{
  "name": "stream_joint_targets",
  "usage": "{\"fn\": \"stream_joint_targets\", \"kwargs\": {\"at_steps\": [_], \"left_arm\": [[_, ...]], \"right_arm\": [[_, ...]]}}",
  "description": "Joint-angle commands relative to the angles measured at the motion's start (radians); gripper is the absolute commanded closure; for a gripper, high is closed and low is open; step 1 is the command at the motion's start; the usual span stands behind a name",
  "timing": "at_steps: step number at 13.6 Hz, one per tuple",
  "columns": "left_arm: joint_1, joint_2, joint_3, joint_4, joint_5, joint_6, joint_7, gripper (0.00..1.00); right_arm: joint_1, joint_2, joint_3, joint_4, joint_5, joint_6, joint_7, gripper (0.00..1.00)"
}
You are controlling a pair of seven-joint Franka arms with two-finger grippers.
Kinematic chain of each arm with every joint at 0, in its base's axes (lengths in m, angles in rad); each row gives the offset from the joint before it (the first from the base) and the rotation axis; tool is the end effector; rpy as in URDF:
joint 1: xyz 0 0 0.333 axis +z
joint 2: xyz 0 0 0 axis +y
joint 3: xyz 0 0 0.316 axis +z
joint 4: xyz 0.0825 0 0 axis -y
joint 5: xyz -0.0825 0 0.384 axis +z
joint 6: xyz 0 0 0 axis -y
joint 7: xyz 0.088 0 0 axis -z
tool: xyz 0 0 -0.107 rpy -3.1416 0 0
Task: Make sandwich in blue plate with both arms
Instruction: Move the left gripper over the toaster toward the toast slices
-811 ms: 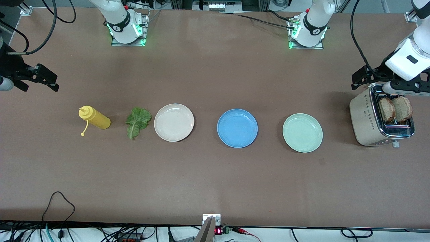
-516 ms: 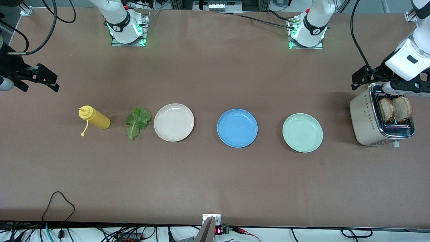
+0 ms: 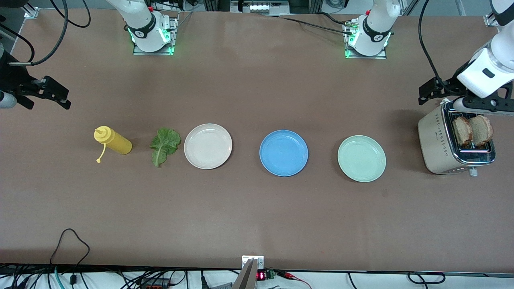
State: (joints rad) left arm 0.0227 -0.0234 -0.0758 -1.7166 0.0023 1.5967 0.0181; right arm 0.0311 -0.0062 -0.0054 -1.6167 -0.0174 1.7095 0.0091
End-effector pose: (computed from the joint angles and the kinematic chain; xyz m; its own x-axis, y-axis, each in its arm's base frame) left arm 0.5428 -0.0290 0.5708 0.9928 -0.0708 -0.0965 -0.0713 -0.9975 -0.0023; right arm 0.5655 0.0129 0.6189 0.9949 0.0189 0.0990 0.0173 -0.9997 0.0165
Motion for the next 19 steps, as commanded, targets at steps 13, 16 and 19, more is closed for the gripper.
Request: {"fn": "stream_joint_targets", "kwargs": {"at_steps": [13,16,19], "left_arm": [[0.246,0.227,-0.007,0.060,0.220,0.063,0.138,0.00],[0.313,0.209,-0.010,-0.068,0.219,0.239,0.201,0.00],[0.364,0.142,-0.010,-0.251,0.170,0.414,0.221,0.00]], "right_arm": [[0.000,-0.018,-0.004,-0.014,0.007,-0.001,0.000,0.00],[-0.002,-0.018,-0.004,-0.014,0.007,-0.001,0.000,0.00],[-0.002,-0.020,-0.005,-0.014,0.007,-0.002,0.000,0.00]]}}
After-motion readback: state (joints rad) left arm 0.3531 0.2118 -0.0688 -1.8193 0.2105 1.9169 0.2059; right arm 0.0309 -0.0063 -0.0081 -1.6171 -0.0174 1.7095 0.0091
